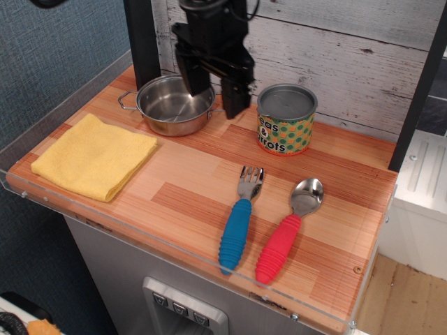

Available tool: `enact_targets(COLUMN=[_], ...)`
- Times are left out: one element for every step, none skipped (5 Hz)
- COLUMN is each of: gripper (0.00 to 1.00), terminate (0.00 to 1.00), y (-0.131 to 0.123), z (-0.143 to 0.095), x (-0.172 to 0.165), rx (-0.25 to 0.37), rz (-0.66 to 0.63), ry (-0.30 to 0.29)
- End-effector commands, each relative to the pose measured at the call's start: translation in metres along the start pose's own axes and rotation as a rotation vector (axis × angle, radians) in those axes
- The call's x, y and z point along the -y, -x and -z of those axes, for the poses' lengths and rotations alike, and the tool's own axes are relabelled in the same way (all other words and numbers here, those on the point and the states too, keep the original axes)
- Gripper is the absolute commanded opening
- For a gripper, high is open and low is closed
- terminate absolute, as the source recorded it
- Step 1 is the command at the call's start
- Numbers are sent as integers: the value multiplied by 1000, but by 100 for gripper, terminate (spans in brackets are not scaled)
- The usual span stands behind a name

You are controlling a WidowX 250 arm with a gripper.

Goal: Move can directly to the right of silver pot.

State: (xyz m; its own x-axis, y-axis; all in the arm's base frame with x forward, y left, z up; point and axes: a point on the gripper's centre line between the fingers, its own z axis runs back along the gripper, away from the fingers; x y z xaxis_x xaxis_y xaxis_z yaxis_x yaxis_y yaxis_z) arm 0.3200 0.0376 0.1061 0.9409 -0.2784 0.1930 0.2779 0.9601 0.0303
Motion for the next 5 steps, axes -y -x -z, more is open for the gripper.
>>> enact_targets(gripper=[100, 100, 100, 100, 100], terminate=[0, 0, 0, 0, 100], y=[11, 11, 7, 7, 7], z=[-36, -43, -43, -40, -40], x=[-42, -56, -69, -78, -78], rx=[62, 105, 67, 71, 71], rz=[-159, -354, -485, -621, -621], ry=[-59, -74, -59, -92, -92])
